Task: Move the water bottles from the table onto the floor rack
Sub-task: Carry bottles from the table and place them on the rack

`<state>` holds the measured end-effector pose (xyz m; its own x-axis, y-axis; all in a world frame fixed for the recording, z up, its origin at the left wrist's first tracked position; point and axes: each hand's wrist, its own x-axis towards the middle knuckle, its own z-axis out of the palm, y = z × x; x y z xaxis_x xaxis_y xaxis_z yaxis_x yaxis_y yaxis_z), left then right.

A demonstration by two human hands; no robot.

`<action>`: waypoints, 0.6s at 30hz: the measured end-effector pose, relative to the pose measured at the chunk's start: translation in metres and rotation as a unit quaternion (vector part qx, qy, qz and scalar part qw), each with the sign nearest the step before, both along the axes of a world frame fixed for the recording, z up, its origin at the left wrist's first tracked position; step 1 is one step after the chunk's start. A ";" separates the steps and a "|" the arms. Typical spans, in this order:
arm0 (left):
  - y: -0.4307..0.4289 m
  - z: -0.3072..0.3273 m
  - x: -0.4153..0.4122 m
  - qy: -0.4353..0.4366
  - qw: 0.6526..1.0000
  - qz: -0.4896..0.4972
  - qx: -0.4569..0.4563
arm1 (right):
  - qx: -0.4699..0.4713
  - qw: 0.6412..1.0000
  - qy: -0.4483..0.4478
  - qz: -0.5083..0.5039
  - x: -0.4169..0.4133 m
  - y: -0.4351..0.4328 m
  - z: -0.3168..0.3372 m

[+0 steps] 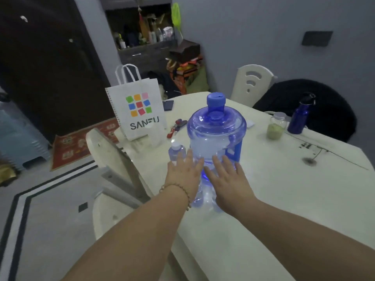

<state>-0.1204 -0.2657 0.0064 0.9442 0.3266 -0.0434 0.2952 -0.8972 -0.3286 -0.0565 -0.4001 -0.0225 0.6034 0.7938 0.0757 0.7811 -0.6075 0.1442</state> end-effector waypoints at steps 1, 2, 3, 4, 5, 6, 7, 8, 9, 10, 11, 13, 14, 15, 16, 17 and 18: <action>0.006 -0.008 0.006 0.014 0.999 -0.027 0.015 | -0.035 0.999 -0.018 -0.009 0.002 0.003 0.001; 0.011 -0.014 0.012 0.028 0.998 -0.055 0.029 | -0.068 0.997 -0.026 -0.018 0.003 0.006 0.002; 0.015 -0.021 0.016 0.034 0.996 -0.074 0.039 | -0.090 0.995 -0.032 -0.017 0.003 0.008 0.004; 0.020 -0.026 0.021 0.027 0.994 -0.095 0.040 | -0.108 0.993 -0.049 -0.022 0.002 0.011 0.006; 0.024 -0.029 0.025 0.010 0.993 -0.115 0.036 | -0.134 0.988 -0.070 -0.034 -0.001 0.016 0.011; 0.027 -0.030 0.029 -0.005 0.990 -0.138 0.027 | -0.159 0.980 -0.109 -0.039 -0.004 0.020 0.018; 0.030 -0.031 0.033 -0.013 0.986 -0.164 0.019 | -0.181 0.973 -0.136 -0.044 -0.007 0.026 0.022; 0.030 -0.028 0.036 -0.012 0.983 -0.180 0.026 | -0.205 0.969 -0.123 -0.059 -0.009 0.033 0.024; 0.030 -0.025 0.038 0.002 0.981 -0.188 0.047 | -0.217 0.967 -0.109 -0.071 -0.010 0.040 0.025; 0.029 -0.023 0.041 0.027 0.976 -0.199 0.078 | -0.252 0.958 -0.095 -0.098 -0.011 0.047 0.024; 0.026 -0.020 0.042 0.057 0.971 -0.203 0.112 | -0.270 0.951 -0.104 -0.112 -0.011 0.054 0.025; 0.024 -0.022 0.043 0.099 0.966 -0.187 0.151 | -0.308 0.935 -0.123 -0.126 -0.012 0.060 0.022; 0.023 -0.024 0.042 0.111 0.970 -0.167 0.138 | -0.322 0.931 -0.104 -0.137 -0.014 0.060 0.017; 0.023 -0.023 0.039 0.126 0.973 -0.147 0.126 | -0.331 0.928 -0.077 -0.153 -0.017 0.061 0.013; 0.022 -0.022 0.036 0.143 0.972 -0.143 0.122 | -0.352 0.920 -0.058 -0.162 -0.020 0.061 0.008; 0.021 -0.024 0.034 0.155 0.968 -0.153 0.126 | -0.372 0.914 -0.047 -0.156 -0.023 0.060 0.002; 0.019 -0.026 0.031 0.172 0.961 -0.167 0.141 | -0.403 0.902 -0.043 -0.148 -0.027 0.057 -0.005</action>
